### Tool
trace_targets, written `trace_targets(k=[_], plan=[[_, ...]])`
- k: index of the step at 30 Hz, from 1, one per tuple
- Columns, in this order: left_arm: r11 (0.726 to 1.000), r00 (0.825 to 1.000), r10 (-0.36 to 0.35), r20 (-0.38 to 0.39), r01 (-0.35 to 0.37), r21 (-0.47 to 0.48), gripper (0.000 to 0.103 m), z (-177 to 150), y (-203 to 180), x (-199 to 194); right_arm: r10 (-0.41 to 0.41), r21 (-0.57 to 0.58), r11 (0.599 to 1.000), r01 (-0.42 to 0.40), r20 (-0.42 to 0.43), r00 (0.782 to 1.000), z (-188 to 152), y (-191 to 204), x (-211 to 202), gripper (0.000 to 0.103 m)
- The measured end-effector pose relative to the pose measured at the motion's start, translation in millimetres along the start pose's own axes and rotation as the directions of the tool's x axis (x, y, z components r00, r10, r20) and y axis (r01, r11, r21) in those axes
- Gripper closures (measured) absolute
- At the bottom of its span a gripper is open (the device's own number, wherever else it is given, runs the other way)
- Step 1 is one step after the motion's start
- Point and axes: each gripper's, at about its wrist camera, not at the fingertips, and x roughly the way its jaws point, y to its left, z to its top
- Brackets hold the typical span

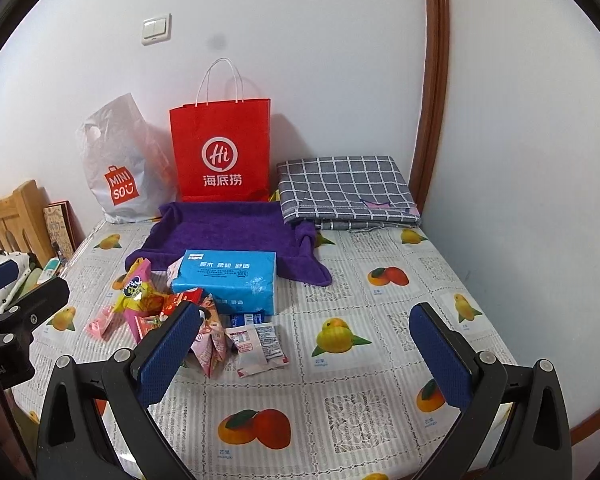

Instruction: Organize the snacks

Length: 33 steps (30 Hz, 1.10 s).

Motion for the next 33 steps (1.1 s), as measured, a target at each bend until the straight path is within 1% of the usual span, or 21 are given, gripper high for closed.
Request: trace_targets(k=[10, 14, 17, 33], plan=[[1.0, 1.0, -0.001, 0.002, 0.001, -0.001, 0.0, -0.3, 0.2, -1.3, -0.006, 0.003, 1.0, 0.006, 0.012, 1.0, -0.6, 0.6, -1.5, 0.0], [1.0, 1.0, -0.001, 0.002, 0.001, -0.002, 0.0, -0.5, 0.0, -1.5, 0.011, 0.015, 1.0, -0.011, 0.018, 1.0, -0.3, -0.4, -4.7, 0.0], [1.0, 1.0, -0.007, 0.003, 0.007, -0.004, 0.0, 0.7, -0.2, -3.1, -0.002, 0.006, 1.0, 0.002, 0.019, 1.0, -0.4, 0.9, -5.0, 0.0], [1.0, 1.0, -0.013, 0.008, 0.013, 0.004, 0.0, 0.8, -4.2, -5.1, -0.007, 0.014, 1.0, 0.006, 0.014, 1.0, -0.9, -1.2, -5.1, 0.0]])
